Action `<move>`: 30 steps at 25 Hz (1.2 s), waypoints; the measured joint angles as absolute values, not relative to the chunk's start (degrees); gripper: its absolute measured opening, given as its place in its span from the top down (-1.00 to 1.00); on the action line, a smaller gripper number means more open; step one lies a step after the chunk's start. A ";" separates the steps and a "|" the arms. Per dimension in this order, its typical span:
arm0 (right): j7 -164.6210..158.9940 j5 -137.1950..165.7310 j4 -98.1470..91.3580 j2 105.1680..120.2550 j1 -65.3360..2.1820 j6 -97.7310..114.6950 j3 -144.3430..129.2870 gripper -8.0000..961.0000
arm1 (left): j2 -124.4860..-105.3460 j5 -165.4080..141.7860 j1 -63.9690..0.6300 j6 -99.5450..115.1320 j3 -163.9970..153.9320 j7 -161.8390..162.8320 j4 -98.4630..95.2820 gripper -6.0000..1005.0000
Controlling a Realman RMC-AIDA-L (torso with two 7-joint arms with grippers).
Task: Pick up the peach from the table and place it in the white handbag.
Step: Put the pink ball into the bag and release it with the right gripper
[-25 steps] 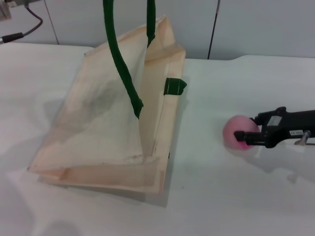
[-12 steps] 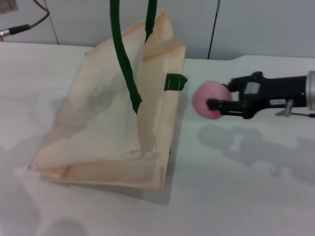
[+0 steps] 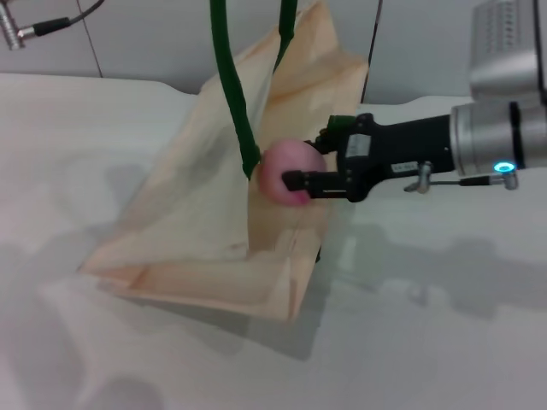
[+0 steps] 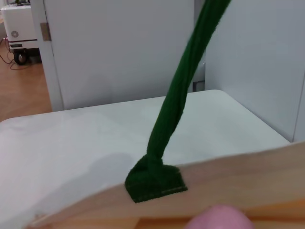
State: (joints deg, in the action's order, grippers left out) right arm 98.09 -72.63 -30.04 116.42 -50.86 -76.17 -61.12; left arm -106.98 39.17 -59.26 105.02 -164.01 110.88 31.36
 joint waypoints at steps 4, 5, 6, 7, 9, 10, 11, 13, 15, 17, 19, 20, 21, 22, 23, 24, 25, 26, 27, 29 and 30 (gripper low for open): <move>98.75 -73.06 -26.92 116.62 -53.43 -72.84 -62.05 0.03 | -107.20 39.75 -60.08 104.94 -164.00 110.95 31.30 0.78; 98.82 -73.30 -26.06 116.69 -54.14 -71.49 -62.65 0.03 | -107.25 39.76 -60.22 104.94 -164.00 110.97 31.29 0.78; 98.90 -73.55 -25.50 116.76 -54.59 -70.50 -63.17 0.04 | -107.28 39.79 -60.44 104.94 -164.00 110.98 31.29 0.78; 98.99 -74.09 -24.72 116.80 -55.14 -69.01 -64.13 0.04 | -107.30 39.79 -60.60 104.93 -164.00 110.99 31.29 0.78; 99.10 -75.44 -23.45 116.91 -56.08 -65.75 -66.60 0.04 | -107.32 39.95 -60.82 104.93 -164.00 111.00 31.28 0.78; 99.12 -76.03 -22.97 116.96 -56.41 -64.38 -67.78 0.04 | -107.32 40.08 -60.86 104.93 -164.00 111.00 31.28 0.78; 99.12 -76.83 -22.67 117.00 -56.58 -62.76 -69.16 0.04 | -107.32 40.25 -60.90 104.94 -164.00 111.00 31.28 0.78; 99.13 -78.74 -22.44 117.10 -56.73 -60.18 -72.13 0.04 | -107.32 40.55 -60.89 104.91 -164.00 111.00 31.28 0.78; 99.09 -81.02 -22.44 117.14 -56.73 -58.06 -75.09 0.04 | -107.32 40.78 -60.77 104.89 -164.00 111.01 31.28 0.78; 98.99 -83.00 -22.47 117.15 -56.74 -56.80 -77.51 0.04 | -107.32 41.20 -60.47 104.87 -164.00 111.01 31.28 0.78; 98.95 -84.41 -22.71 117.15 -56.74 -56.36 -79.36 0.04 | -107.32 41.70 -59.91 104.77 -164.00 111.01 31.28 0.78; 98.95 -84.80 -22.85 117.14 -56.73 -56.34 -79.97 0.04 | -107.32 41.74 -59.85 104.74 -164.00 111.01 31.29 0.78; 98.95 -85.05 -22.97 117.13 -56.71 -56.33 -80.43 0.04 | -107.31 41.79 -59.68 104.58 -164.00 111.01 31.29 0.78; 98.93 -85.17 -23.05 117.10 -56.66 -56.38 -80.61 0.04 | -107.31 41.81 -59.51 104.34 -164.00 111.01 31.28 0.78; 98.91 -85.29 -23.11 117.07 -56.60 -56.47 -80.75 0.03 | -107.30 41.81 -59.34 104.05 -164.00 111.01 31.28 0.78; 98.89 -85.42 -23.11 117.01 -56.55 -56.60 -80.84 0.02 | -107.30 41.83 -59.19 103.80 -164.00 111.01 31.29 0.78; 98.86 -85.47 -23.12 116.99 -56.50 -56.72 -80.88 0.00 | -107.30 41.84 -59.00 103.58 -164.00 111.01 31.29 0.78; 98.83 -85.51 -23.12 116.96 -56.46 -56.77 -80.89 -0.01 | -107.30 41.86 -58.84 103.45 -164.00 111.01 31.29 0.78; 98.80 -85.51 -23.12 116.93 -56.42 -56.80 -80.87 -0.03 | -107.30 41.88 -58.69 103.36 -164.00 111.01 31.29 0.78; 98.72 -85.53 -23.12 116.87 -56.32 -56.95 -80.68 -0.05 | -107.30 41.97 -58.34 103.03 -164.00 111.01 31.29 0.78; 98.70 -85.54 -23.12 116.84 -56.26 -57.16 -80.60 -0.07 | -107.28 42.01 -58.19 102.77 -164.00 111.01 31.29 0.78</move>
